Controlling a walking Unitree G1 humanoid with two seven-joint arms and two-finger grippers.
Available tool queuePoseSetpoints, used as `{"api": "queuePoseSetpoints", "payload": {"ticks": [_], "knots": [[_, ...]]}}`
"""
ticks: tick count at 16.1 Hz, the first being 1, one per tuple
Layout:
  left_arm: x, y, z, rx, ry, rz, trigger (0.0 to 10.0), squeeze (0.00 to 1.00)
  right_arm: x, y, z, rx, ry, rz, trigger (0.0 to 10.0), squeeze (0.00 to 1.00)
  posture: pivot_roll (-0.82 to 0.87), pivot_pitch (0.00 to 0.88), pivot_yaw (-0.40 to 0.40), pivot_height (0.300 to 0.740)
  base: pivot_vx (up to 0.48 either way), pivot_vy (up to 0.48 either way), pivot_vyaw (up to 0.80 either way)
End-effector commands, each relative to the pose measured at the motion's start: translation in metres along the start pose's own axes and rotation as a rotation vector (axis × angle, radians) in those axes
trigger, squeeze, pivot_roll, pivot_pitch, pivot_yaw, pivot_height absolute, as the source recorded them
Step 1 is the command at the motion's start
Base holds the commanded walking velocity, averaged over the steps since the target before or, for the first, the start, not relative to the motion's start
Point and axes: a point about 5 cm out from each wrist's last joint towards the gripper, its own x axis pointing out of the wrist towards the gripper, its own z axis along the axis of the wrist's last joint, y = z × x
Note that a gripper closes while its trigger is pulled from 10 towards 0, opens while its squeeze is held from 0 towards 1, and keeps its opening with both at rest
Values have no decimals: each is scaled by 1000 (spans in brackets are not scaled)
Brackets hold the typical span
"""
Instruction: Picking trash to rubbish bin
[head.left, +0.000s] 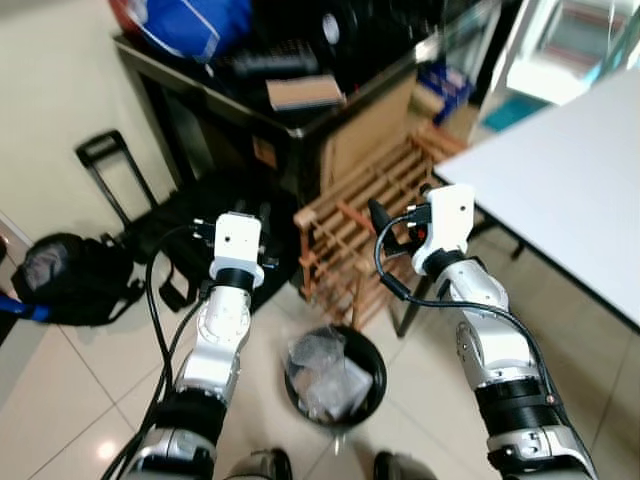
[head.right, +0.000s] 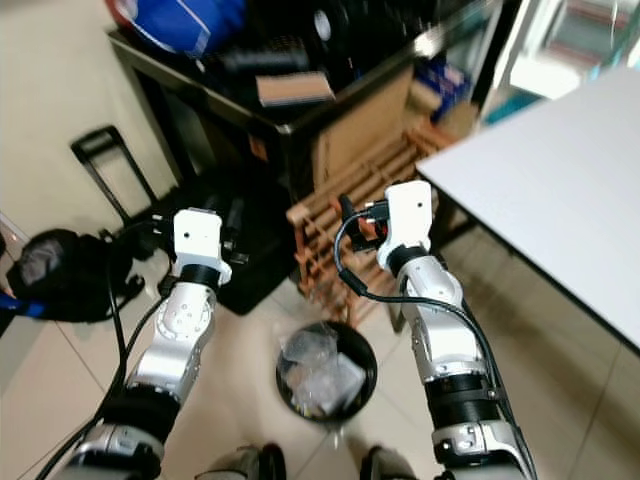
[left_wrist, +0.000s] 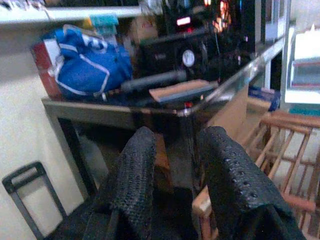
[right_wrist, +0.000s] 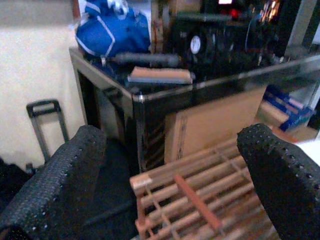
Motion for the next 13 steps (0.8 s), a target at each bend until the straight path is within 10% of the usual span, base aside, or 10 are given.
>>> {"api": "queuePoseSetpoints", "payload": {"ticks": [1,13], "knots": [[-3,-2,2,8,-3,1,10000,0,-5,0,1,17,-24,-28,10000,0,-66,61,45,740,0,0,0],[-24,-2,-1,-71,80,2,10000,0,-37,-9,-14,67,-30,-264,10000,0,-78,77,56,740,0,0,0]]}}
